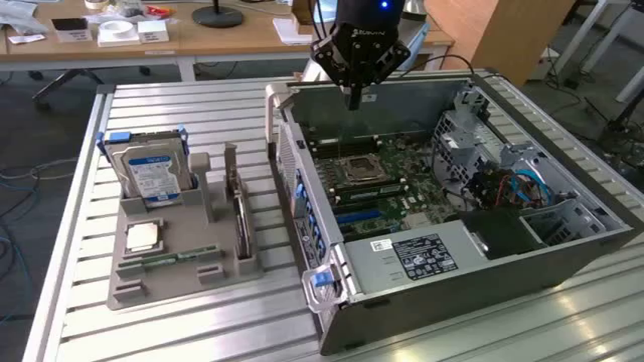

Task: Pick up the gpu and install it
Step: 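Reach for the gpu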

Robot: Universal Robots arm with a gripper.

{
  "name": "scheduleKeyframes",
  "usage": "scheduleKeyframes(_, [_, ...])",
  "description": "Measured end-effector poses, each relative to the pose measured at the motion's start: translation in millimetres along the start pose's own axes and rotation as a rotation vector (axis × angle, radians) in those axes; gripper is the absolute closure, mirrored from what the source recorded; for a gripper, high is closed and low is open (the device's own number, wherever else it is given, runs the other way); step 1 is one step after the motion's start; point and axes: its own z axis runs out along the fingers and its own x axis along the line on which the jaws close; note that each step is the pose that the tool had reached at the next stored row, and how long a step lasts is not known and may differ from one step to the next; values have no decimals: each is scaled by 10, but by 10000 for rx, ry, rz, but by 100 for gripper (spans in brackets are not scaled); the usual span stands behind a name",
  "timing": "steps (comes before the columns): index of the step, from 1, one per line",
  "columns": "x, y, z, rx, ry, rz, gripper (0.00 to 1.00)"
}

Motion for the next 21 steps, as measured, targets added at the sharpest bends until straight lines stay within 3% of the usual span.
scheduleKeyframes(12, [7, 0, 0, 0, 0, 2, 89])
scheduleKeyframes(21, [118, -9, -3, 0, 0, 0, 89])
